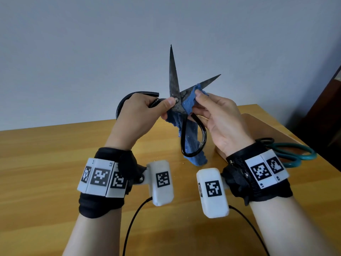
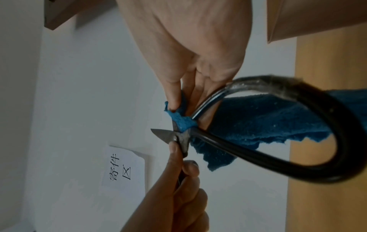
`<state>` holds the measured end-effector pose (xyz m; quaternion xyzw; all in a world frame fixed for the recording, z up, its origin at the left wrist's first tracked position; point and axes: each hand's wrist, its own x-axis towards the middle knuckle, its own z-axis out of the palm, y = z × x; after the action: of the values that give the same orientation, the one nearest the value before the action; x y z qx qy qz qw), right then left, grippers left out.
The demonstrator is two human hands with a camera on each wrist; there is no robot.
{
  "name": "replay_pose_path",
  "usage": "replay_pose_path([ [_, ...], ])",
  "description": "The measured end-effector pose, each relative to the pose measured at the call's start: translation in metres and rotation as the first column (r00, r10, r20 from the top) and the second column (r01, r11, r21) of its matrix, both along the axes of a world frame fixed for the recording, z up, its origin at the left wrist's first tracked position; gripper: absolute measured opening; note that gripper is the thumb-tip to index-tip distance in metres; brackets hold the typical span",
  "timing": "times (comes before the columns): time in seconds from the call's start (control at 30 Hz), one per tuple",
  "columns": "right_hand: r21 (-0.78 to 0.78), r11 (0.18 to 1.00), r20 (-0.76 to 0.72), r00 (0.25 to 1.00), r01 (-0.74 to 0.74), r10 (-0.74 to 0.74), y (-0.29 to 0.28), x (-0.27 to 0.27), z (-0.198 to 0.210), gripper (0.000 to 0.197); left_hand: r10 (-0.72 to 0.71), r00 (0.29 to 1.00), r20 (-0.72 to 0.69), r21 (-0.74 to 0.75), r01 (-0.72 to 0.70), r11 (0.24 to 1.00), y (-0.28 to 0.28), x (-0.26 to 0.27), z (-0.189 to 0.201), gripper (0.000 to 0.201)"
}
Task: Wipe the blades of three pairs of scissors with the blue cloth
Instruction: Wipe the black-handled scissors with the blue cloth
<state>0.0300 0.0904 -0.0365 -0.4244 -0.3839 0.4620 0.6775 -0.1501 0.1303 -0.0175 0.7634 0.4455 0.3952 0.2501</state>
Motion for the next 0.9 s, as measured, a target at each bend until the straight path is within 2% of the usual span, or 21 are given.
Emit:
replay_pose_path([
  [0.17,0.001,0.998,0.102,0.993,-0.066,0.065,-0.003,-0.008,0.001,0.017,-0.027,0.999,0.024,-0.026,0.027,0.999,-0.002,0.001,0.001,0.045],
  [0.27,0.017,1.0,0.045,0.999,-0.012,0.011,-0.003,-0.011,0.002,0.017,-0.016,0.998,0.063,0.002,0.016,1.0,-0.001,0.003,0.001,0.042],
  [0.33,0.023,0.999,0.019,1.0,0.023,-0.023,-0.002,-0.012,0.003,0.018,0.019,0.994,0.112,0.041,-0.023,0.999,0.0,0.006,0.0,0.047],
  [0.43,0.016,0.999,0.045,0.998,0.042,-0.042,-0.001,-0.013,0.002,0.021,0.05,0.983,0.179,0.071,-0.063,0.995,0.001,0.01,-0.001,0.052],
  [0.57,-0.009,1.0,0.065,0.998,-0.014,0.014,-0.002,-0.013,0.003,0.019,0.101,0.972,0.213,0.01,-0.106,0.994,0.006,0.009,-0.003,0.033],
  [0.67,0.001,0.999,0.039,0.998,-0.054,0.054,-0.004,-0.014,0.004,0.014,0.074,0.962,0.262,-0.041,-0.066,0.997,0.007,0.008,-0.003,0.021],
  [0.8,0.005,0.999,-0.02,0.999,-0.036,0.036,-0.005,-0.015,0.005,0.009,0.043,0.963,0.266,-0.045,-0.032,0.998,0.004,0.01,-0.001,0.018],
  [0.9,-0.002,1.0,-0.063,0.998,-0.012,0.012,-0.003,-0.01,0.006,0.012,0.066,0.958,0.28,-0.067,-0.049,0.997,0.005,0.011,-0.003,0.023],
])
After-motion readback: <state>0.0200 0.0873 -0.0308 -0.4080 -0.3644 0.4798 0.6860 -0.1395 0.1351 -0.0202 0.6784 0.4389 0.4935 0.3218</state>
